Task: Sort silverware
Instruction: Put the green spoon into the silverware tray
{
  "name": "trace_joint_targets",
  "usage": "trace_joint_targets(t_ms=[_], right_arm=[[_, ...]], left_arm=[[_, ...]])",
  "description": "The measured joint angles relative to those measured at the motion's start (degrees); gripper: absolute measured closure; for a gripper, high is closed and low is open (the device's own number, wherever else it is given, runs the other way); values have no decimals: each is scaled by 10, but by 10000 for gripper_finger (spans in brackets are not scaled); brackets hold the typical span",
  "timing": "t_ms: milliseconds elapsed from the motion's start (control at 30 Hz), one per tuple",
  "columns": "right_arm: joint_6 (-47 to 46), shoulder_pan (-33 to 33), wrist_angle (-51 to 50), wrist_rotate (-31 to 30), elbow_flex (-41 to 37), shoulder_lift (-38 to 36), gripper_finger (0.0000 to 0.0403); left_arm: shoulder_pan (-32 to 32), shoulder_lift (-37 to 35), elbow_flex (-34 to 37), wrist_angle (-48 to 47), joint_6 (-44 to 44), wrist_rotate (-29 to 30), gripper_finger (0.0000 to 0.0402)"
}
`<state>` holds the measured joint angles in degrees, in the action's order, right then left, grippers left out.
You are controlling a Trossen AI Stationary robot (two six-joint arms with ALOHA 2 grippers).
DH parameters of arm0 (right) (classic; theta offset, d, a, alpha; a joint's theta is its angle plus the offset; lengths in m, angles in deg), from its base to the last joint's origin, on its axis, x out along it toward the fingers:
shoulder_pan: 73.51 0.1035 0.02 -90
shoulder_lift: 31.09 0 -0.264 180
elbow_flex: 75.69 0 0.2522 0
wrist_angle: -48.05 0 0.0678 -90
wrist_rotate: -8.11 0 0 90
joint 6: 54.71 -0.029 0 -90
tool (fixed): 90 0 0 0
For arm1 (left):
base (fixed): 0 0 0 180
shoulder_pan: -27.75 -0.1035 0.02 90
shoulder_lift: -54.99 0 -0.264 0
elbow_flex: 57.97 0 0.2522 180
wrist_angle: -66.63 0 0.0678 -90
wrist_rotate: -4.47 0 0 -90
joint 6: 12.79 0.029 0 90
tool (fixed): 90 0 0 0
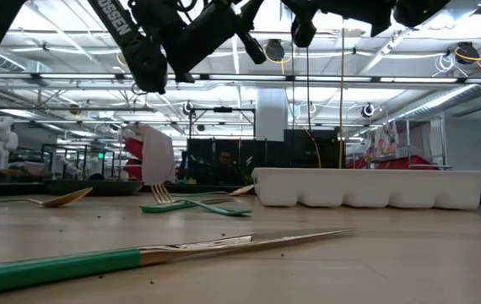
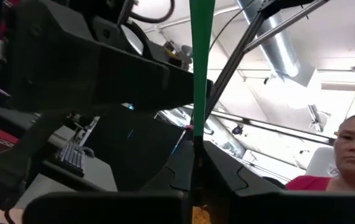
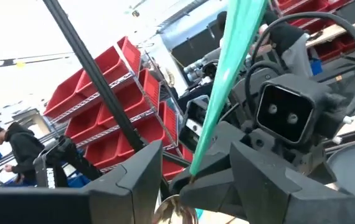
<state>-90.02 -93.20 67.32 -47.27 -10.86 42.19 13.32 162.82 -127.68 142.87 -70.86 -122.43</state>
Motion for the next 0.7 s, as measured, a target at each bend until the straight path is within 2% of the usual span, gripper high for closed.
trace_joint_targets(t_ms=[300,600,700], right_arm=[[-2,-6,28,45,0,18,220],[-8,-10,77,57,0,42,221],[-16,-10,89,81,14,53,233]], left_arm=[[3,0,0,0,0,19,378],[20,0,0,0,4,27,378],[20,0,0,0,5,30,378]])
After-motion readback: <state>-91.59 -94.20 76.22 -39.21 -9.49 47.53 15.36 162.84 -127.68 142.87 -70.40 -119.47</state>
